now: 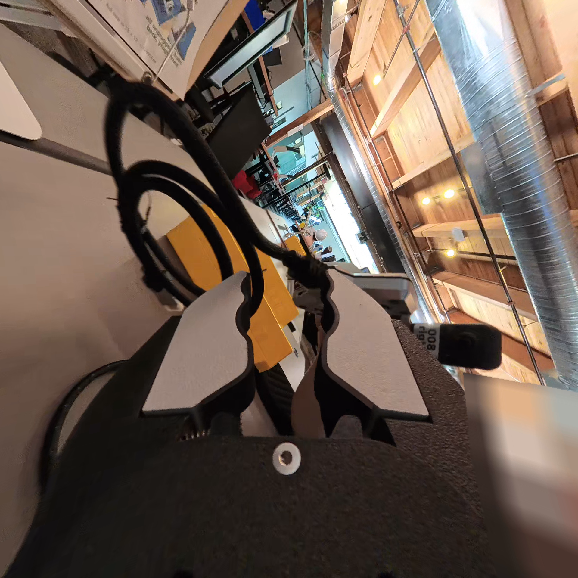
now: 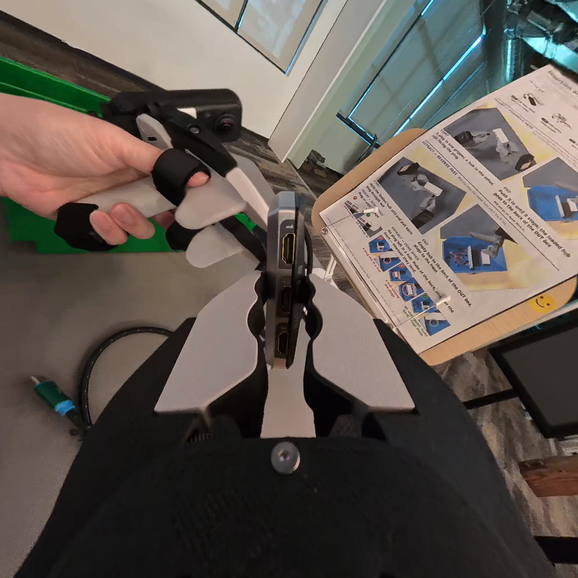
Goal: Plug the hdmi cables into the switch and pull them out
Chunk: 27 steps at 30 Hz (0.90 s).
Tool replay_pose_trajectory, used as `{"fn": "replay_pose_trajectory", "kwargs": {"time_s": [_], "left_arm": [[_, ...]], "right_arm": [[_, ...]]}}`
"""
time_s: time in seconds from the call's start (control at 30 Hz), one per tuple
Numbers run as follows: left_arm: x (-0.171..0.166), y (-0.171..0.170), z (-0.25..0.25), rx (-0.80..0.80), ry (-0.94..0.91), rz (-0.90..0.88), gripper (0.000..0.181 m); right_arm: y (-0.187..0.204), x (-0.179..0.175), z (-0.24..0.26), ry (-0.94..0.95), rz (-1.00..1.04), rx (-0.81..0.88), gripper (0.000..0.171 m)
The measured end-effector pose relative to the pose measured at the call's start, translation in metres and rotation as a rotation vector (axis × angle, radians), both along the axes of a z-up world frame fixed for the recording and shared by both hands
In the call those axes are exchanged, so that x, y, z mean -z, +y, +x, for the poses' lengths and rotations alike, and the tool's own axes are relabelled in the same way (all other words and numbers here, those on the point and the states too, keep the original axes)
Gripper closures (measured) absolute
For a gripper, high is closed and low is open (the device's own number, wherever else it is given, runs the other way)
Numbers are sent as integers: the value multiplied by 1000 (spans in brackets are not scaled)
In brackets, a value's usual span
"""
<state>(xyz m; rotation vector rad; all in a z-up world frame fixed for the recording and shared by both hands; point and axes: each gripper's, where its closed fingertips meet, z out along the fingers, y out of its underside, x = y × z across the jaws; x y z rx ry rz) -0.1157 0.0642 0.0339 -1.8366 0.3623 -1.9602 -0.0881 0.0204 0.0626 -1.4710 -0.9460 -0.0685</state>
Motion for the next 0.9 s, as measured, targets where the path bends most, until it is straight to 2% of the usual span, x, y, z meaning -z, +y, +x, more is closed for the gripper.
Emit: {"fn": "replay_pose_trajectory", "kwargs": {"time_s": [0.07, 0.13, 0.3, 0.37, 0.53, 0.63, 0.8, 0.9], "left_arm": [[-3, -1, -10, -22, -21, 28, 141], [-15, -10, -18, -34, -34, 129, 141], [-44, -49, -22, -46, 42, 645, 150], [-45, -62, -20, -35, 101, 824, 150], [-17, -67, -10, 7, 391, 1218, 150], [-10, -70, 0, 19, 486, 1422, 148], [15, -70, 18, 185, 646, 1588, 142], [31, -65, 25, 205, 697, 1654, 139]], "right_arm": [[-1, -1, 8, -24, -25, -1, 149], [-1, 3, 17, -87, -35, 11, 149], [-2, 24, 20, -223, -98, -26, 149], [-3, 31, 19, -266, -114, -39, 149], [-10, 42, 15, -339, -129, -103, 148], [-15, 45, 14, -366, -131, -145, 148], [-24, 47, 9, -406, -113, -220, 148], [-31, 50, 3, -438, -108, -260, 148]]}}
